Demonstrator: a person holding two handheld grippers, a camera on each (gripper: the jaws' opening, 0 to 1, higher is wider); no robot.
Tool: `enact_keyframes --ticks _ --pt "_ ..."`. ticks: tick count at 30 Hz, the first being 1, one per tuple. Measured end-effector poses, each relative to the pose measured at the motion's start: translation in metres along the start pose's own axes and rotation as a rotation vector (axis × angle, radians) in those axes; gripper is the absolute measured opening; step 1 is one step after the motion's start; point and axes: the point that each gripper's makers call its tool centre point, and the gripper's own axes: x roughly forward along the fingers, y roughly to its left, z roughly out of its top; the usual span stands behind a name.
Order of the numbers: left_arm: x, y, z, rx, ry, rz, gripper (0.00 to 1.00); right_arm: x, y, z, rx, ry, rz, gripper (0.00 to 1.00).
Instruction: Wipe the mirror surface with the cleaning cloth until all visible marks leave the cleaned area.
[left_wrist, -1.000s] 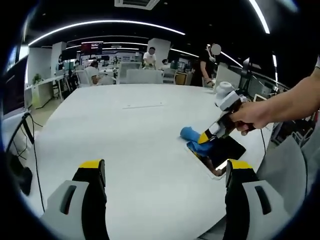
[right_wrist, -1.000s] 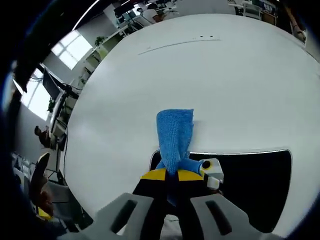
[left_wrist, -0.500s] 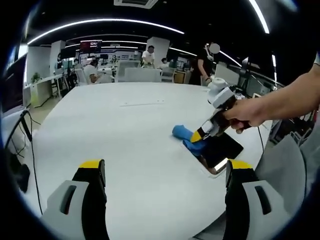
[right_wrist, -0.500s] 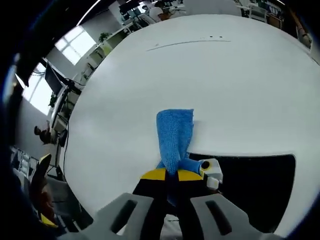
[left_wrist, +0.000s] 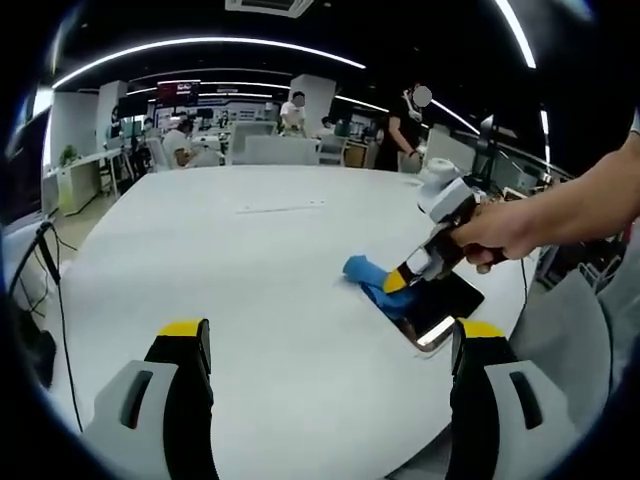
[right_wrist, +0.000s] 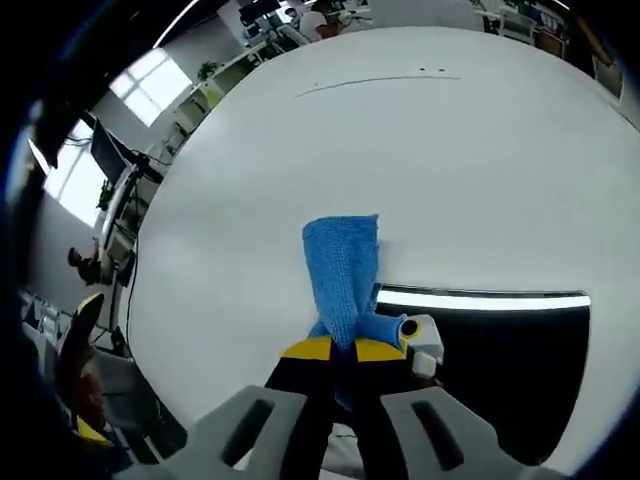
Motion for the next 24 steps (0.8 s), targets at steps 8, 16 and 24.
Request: enact_keyframes --ticks 8,16,24 --pt "0.001 0.001 0.003 -0.009 -0.011 0.007 0.99 -0.003 0.005 -0.009 0.028 0.007 0.009 0.00" --pt "0.000 -0.003 0.004 -0.002 -0.011 0.002 0.99 -0.006 0.010 -0.017 -0.001 0.017 0.011 0.00" --pt "-0.005 0.005 0.001 -0.007 -0.004 0.021 0.99 -0.005 0.010 -0.020 -0.031 -0.001 -0.011 0.00"
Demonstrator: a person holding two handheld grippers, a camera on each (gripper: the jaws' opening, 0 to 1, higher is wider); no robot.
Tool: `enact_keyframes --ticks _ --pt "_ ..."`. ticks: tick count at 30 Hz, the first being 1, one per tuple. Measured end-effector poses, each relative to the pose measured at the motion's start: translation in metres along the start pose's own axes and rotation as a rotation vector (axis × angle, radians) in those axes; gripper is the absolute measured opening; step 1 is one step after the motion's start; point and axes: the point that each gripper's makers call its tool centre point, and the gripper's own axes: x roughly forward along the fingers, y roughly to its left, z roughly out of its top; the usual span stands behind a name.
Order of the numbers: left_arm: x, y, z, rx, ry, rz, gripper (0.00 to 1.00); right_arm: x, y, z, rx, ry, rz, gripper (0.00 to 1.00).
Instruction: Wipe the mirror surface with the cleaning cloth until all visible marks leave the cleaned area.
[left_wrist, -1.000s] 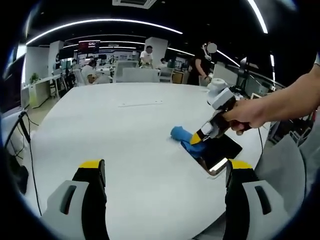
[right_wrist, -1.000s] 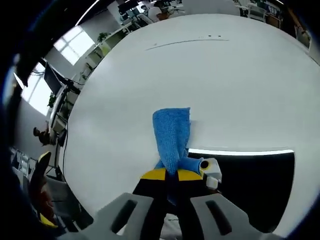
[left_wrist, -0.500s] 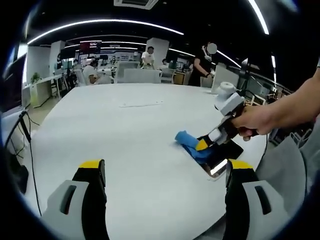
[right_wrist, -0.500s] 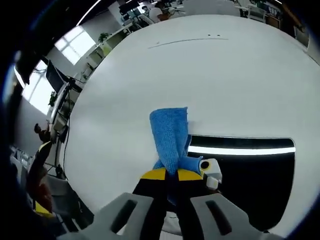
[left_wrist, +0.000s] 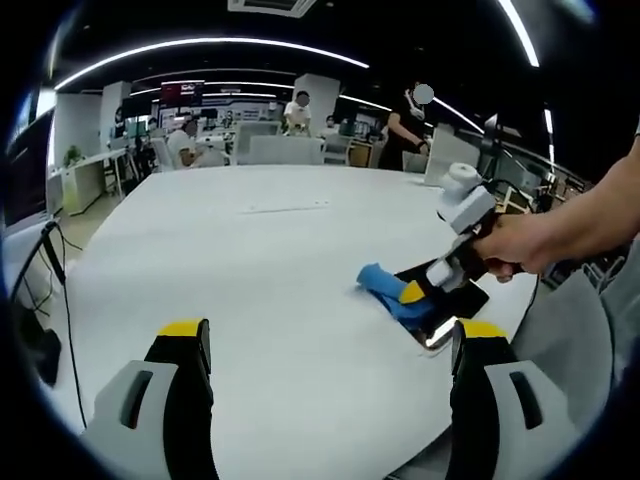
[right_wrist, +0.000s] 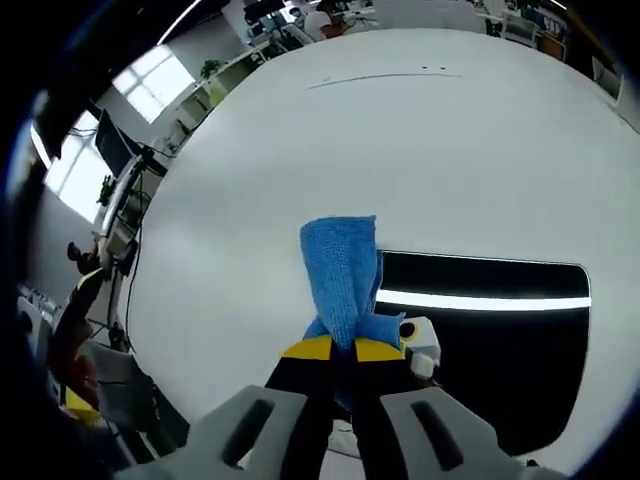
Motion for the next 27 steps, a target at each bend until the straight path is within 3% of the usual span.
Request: enact_keyframes --ticks 11,18,27 --pt "0.004 -0.011 0.004 0.024 -0.004 -0.012 0.99 -0.001 -0.001 -0.001 -0.016 -0.004 0.012 0.00" --pt "0.001 -0.010 0.004 0.022 0.000 -0.008 0.99 -0.008 -0.023 -0.008 -0.010 0.008 -0.015 0.00" --pt "0.001 -0.012 0.005 0.027 -0.006 -0.006 0.99 -0.009 -0.030 -0.008 -0.027 0.016 -0.012 0.00"
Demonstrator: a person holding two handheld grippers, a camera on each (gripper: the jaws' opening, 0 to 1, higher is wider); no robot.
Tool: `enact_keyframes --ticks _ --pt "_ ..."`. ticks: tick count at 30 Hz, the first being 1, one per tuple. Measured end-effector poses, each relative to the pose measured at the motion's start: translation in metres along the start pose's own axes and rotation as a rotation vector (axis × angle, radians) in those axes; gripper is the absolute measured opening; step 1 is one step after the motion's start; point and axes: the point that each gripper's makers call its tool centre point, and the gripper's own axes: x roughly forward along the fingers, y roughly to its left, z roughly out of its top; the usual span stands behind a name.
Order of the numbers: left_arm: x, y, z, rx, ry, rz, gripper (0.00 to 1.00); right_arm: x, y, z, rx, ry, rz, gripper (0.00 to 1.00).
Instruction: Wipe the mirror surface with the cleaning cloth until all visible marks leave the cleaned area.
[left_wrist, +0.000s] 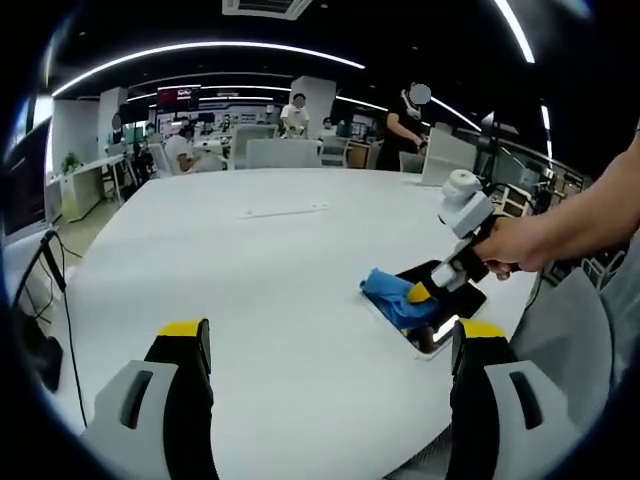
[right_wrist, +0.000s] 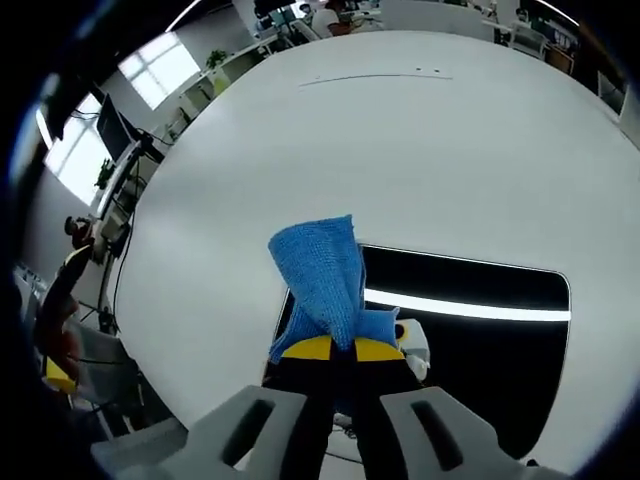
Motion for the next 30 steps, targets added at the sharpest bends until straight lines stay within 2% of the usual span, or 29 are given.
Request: enact_keyframes --ticks 8,30 --pt "-0.003 0.006 0.002 -0.007 -0.013 0.016 0.99 -0.002 -0.007 -0.004 -0.010 -0.004 -0.007 0.00" --pt "0.004 -0.009 0.008 -0.002 -0.031 -0.009 0.99 -0.021 -0.052 -0.020 0.031 0.001 -0.024 0.00"
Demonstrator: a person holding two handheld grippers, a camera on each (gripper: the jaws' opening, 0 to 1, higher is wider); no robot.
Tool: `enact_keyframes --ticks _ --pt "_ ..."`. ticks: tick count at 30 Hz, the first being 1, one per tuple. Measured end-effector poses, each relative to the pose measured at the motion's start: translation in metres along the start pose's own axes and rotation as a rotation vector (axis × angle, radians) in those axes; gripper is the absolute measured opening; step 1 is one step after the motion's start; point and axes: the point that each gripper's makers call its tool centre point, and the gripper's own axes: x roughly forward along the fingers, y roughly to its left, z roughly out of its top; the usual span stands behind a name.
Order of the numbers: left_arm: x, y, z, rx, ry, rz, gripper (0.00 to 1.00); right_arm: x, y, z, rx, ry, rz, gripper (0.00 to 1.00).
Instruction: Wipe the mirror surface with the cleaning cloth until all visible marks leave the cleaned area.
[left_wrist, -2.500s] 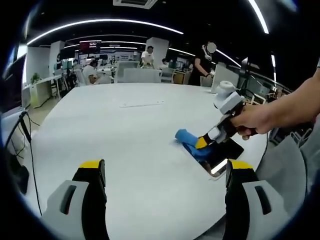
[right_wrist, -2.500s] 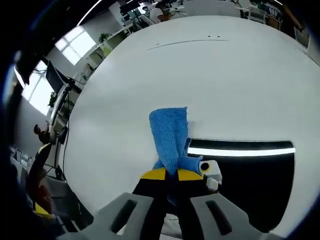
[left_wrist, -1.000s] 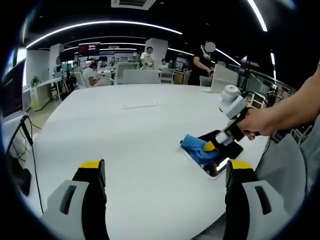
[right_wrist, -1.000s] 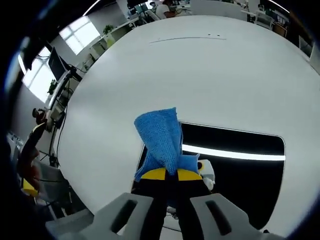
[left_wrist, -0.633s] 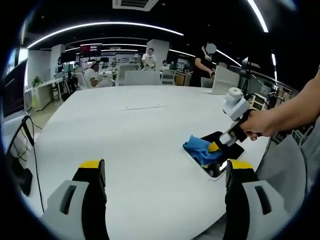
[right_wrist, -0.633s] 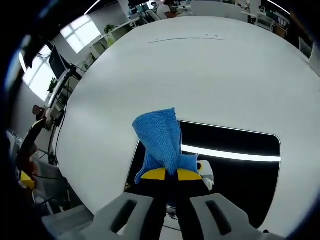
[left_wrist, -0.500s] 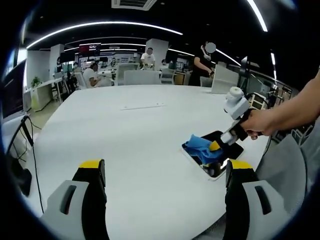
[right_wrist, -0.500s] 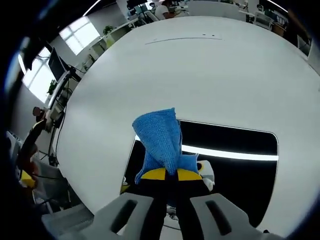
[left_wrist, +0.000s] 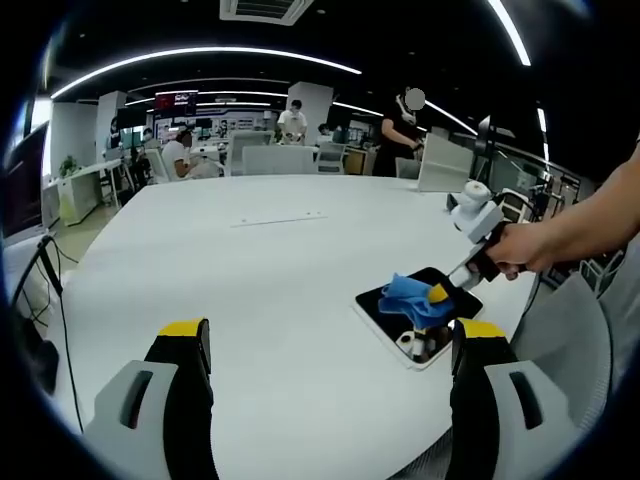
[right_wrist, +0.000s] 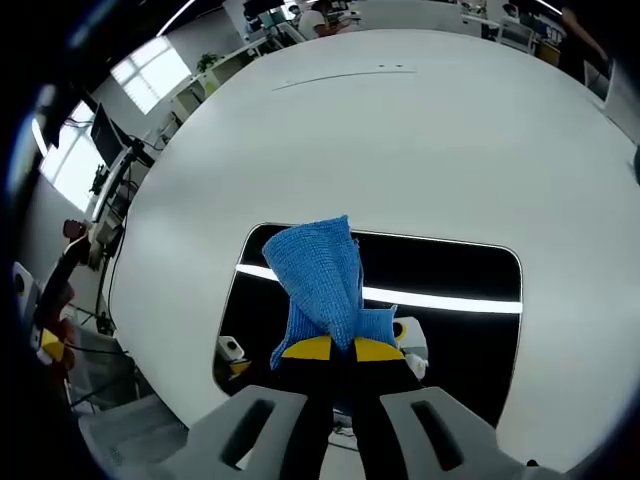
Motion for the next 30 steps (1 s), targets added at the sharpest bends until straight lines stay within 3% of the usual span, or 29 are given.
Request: enact_keyframes --ticks 30 --pt "-0.006 -0.004 -0.004 0.013 0.002 -0.006 0.99 -0.018 -0.038 -0.012 0.047 -0.012 -0.013 0.00"
